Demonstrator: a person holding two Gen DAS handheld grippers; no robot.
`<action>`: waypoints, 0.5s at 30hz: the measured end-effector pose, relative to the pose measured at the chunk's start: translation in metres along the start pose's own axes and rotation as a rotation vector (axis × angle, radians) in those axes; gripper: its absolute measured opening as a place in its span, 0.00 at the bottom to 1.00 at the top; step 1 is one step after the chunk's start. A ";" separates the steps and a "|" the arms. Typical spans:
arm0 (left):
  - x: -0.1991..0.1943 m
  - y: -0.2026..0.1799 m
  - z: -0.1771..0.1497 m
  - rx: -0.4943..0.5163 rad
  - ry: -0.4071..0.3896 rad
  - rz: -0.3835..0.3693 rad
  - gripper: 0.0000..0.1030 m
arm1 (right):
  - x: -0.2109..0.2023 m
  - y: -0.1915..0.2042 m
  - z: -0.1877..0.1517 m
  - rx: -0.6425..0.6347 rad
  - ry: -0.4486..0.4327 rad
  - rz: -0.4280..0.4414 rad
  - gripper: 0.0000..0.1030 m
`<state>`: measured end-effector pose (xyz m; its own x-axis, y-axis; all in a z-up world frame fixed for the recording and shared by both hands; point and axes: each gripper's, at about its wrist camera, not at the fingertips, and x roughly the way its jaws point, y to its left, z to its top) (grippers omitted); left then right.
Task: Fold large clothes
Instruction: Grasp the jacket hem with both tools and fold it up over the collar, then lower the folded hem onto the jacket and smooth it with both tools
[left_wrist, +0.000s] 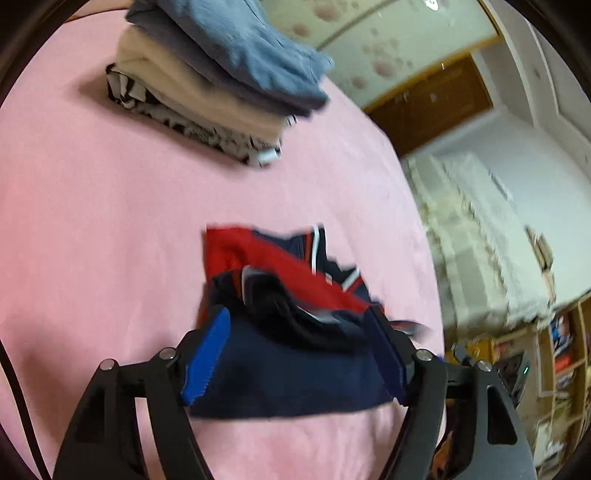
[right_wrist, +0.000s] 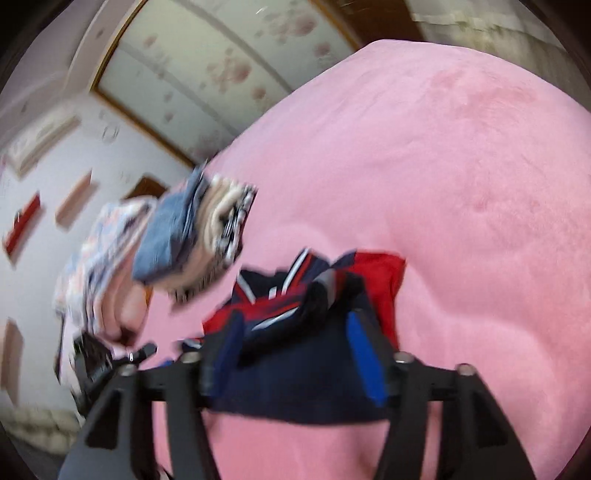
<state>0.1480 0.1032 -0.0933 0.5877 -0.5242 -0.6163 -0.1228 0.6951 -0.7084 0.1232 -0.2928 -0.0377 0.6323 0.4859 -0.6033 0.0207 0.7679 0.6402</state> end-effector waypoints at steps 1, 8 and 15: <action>0.002 0.004 0.005 -0.014 -0.009 -0.013 0.71 | 0.002 -0.001 0.001 -0.005 -0.008 -0.012 0.63; 0.027 0.023 0.012 0.031 0.001 0.113 0.71 | 0.029 -0.007 -0.005 -0.096 0.041 -0.120 0.63; 0.065 0.035 0.021 0.073 0.017 0.175 0.70 | 0.064 -0.007 0.002 -0.169 0.080 -0.184 0.63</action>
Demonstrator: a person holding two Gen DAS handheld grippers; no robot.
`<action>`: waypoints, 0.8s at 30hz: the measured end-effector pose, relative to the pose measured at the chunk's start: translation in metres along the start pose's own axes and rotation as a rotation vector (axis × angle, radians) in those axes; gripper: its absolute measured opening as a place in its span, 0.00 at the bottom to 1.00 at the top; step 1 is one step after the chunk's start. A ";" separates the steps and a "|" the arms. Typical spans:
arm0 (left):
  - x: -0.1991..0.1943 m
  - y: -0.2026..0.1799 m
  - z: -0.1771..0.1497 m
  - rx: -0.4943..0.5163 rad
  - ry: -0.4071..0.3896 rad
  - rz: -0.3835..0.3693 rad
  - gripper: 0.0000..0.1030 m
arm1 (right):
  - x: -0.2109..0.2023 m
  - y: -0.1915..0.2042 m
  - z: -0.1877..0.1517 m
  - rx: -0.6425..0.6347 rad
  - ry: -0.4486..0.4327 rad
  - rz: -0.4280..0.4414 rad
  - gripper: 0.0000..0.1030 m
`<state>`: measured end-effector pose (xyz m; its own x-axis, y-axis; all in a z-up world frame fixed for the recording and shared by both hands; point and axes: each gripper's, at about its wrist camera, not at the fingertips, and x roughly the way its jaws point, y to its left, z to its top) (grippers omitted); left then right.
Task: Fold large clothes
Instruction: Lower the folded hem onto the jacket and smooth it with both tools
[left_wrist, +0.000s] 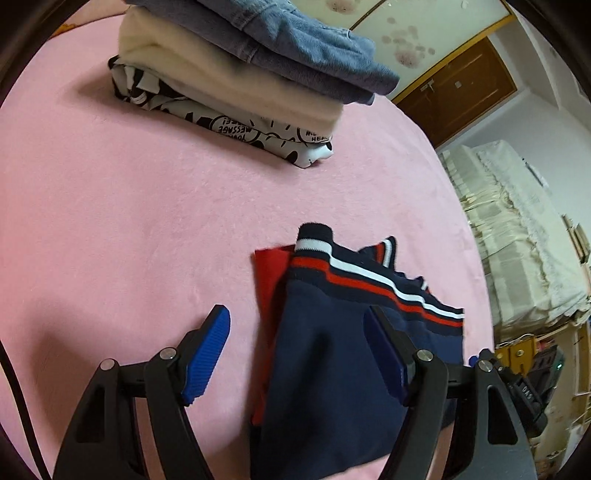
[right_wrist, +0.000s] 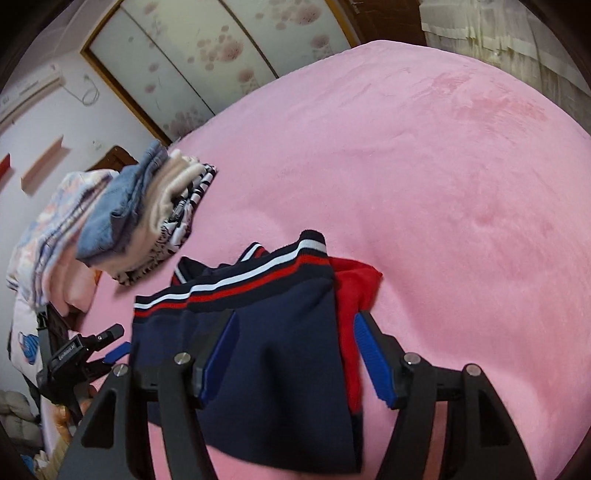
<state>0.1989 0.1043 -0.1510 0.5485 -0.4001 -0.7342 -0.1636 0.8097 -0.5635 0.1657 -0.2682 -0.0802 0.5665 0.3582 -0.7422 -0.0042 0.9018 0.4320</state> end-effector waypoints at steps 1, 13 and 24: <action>0.003 -0.001 0.001 0.008 -0.001 0.004 0.66 | 0.008 0.001 0.004 -0.013 0.009 -0.013 0.63; 0.020 -0.045 0.014 0.181 -0.058 0.080 0.10 | 0.023 0.005 0.015 -0.073 -0.058 -0.122 0.10; 0.044 -0.054 0.015 0.238 -0.012 0.241 0.31 | 0.024 0.000 0.010 -0.062 0.000 -0.221 0.36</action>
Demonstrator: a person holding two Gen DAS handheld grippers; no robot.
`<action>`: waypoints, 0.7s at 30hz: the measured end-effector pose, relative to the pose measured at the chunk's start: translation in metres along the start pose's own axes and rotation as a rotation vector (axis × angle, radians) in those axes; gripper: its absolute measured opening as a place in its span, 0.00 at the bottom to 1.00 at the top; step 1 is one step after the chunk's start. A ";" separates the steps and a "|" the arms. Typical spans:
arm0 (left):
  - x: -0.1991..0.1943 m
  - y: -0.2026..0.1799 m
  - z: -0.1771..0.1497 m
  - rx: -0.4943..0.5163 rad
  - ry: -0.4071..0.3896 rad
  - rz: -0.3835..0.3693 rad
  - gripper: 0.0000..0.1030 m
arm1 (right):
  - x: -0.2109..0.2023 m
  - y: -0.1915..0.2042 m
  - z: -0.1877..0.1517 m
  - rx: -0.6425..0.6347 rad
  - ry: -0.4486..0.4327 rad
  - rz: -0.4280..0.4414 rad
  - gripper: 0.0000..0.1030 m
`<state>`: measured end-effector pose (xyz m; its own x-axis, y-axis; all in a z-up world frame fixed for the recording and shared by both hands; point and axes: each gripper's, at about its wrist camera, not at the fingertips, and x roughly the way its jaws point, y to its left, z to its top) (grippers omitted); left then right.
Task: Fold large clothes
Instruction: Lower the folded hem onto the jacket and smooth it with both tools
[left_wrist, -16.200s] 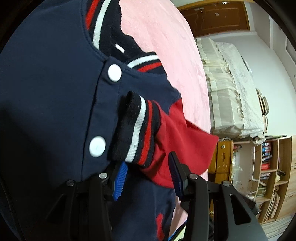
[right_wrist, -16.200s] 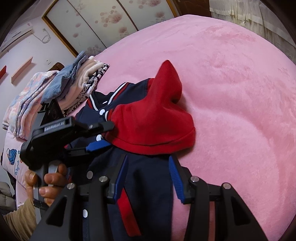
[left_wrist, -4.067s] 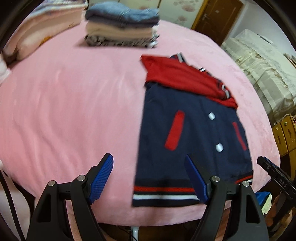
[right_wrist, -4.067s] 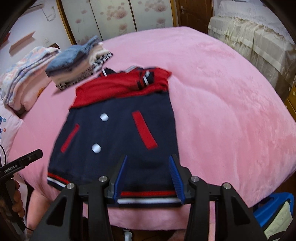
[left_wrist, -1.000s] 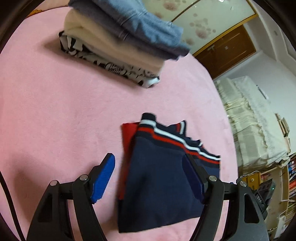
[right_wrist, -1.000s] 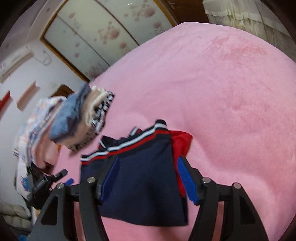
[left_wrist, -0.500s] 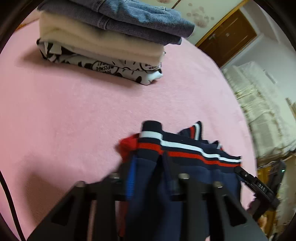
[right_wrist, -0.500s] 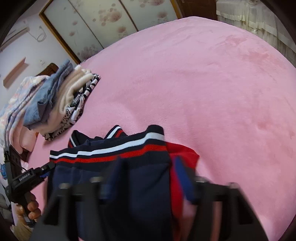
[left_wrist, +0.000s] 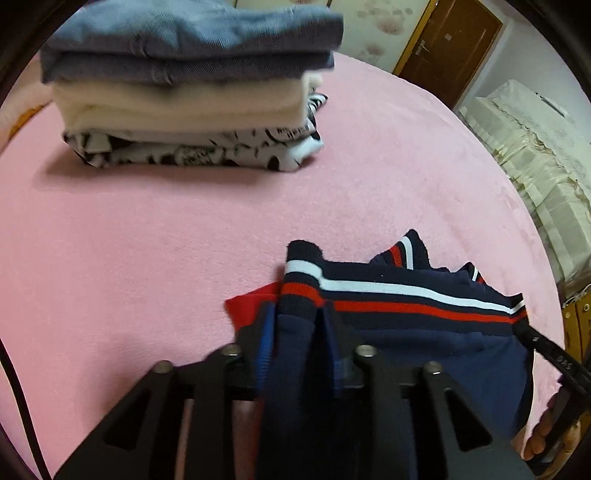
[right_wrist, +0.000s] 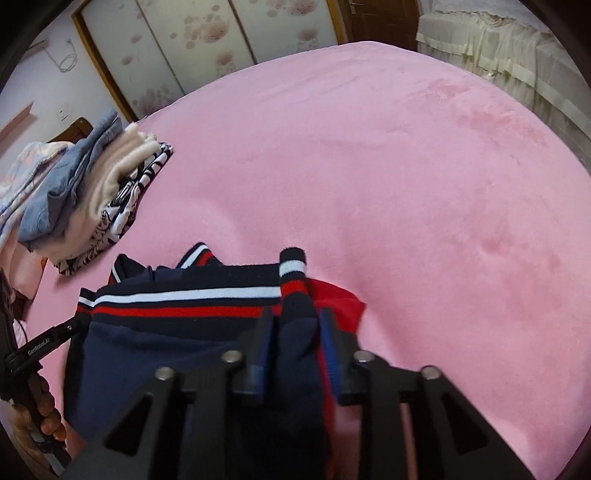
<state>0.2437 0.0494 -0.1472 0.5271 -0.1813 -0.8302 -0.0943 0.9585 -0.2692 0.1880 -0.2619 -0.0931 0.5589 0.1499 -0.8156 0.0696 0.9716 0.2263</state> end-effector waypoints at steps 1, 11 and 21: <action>-0.008 -0.001 0.000 0.005 -0.008 0.019 0.39 | -0.011 0.002 0.000 -0.010 -0.024 -0.016 0.37; -0.080 -0.033 -0.039 0.029 -0.197 -0.029 0.57 | -0.048 0.075 -0.033 -0.175 -0.096 0.121 0.37; -0.033 -0.022 -0.090 0.030 -0.068 0.019 0.49 | -0.023 0.082 -0.079 -0.263 -0.032 0.072 0.00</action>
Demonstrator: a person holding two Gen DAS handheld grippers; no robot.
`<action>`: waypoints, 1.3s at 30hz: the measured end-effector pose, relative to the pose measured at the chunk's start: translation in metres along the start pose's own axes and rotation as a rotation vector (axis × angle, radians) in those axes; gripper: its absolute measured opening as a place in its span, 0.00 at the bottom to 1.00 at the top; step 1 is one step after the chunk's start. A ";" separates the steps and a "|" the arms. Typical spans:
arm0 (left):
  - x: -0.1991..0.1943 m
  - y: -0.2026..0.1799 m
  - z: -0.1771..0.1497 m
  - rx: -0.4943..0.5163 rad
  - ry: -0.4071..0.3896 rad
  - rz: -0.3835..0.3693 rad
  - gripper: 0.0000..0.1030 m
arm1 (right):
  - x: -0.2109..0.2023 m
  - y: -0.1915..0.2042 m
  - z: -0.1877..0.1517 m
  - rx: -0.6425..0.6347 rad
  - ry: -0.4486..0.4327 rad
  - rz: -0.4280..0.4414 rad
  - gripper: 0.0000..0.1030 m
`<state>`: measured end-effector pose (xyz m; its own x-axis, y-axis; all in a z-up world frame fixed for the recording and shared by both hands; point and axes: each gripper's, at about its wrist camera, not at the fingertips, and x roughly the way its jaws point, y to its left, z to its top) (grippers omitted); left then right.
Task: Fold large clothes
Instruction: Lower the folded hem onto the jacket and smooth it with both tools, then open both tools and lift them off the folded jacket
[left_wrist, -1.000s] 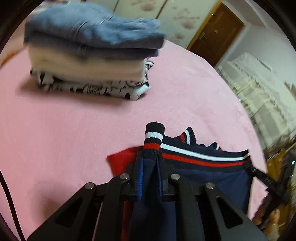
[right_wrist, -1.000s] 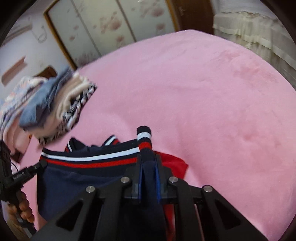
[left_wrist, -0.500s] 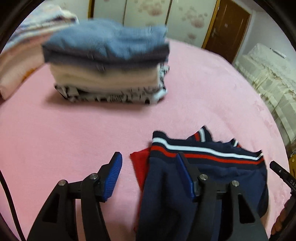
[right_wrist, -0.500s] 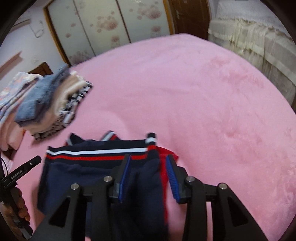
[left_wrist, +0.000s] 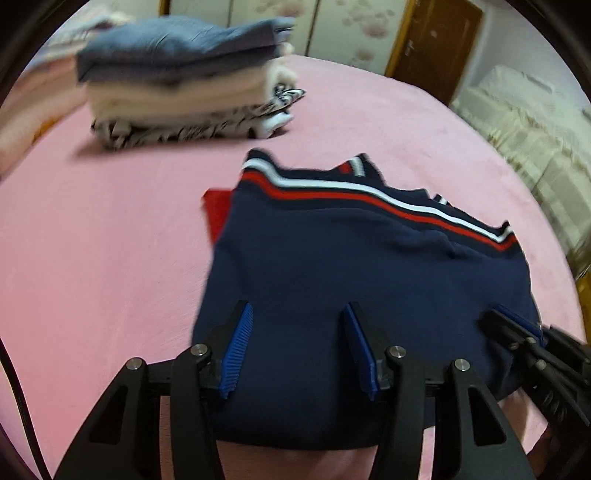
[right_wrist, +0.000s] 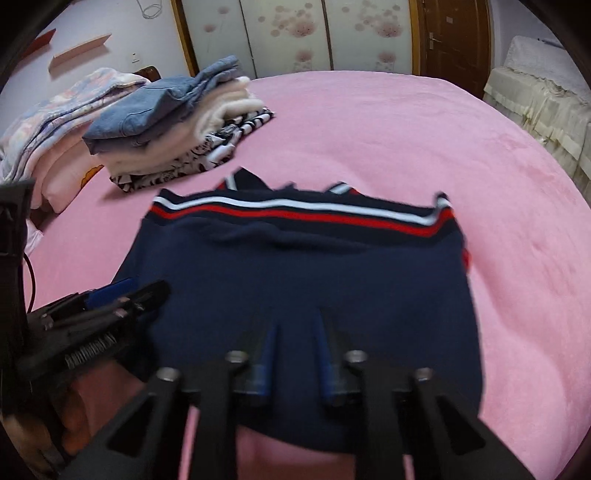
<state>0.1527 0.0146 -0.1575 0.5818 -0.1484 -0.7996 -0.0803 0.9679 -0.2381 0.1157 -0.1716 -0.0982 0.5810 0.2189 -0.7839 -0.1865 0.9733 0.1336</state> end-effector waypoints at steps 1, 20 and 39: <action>-0.002 0.006 0.000 -0.018 -0.003 -0.012 0.44 | -0.006 -0.011 -0.002 0.030 -0.017 -0.017 0.00; -0.004 0.011 0.003 -0.006 0.023 0.007 0.42 | -0.006 -0.052 -0.024 0.176 0.006 -0.104 0.05; -0.068 -0.010 0.007 0.020 0.075 0.005 0.60 | -0.054 -0.032 -0.020 0.271 0.048 -0.041 0.16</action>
<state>0.1199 0.0167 -0.0972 0.5191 -0.1572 -0.8401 -0.0663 0.9726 -0.2230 0.0743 -0.2156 -0.0718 0.5441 0.1814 -0.8192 0.0594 0.9656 0.2533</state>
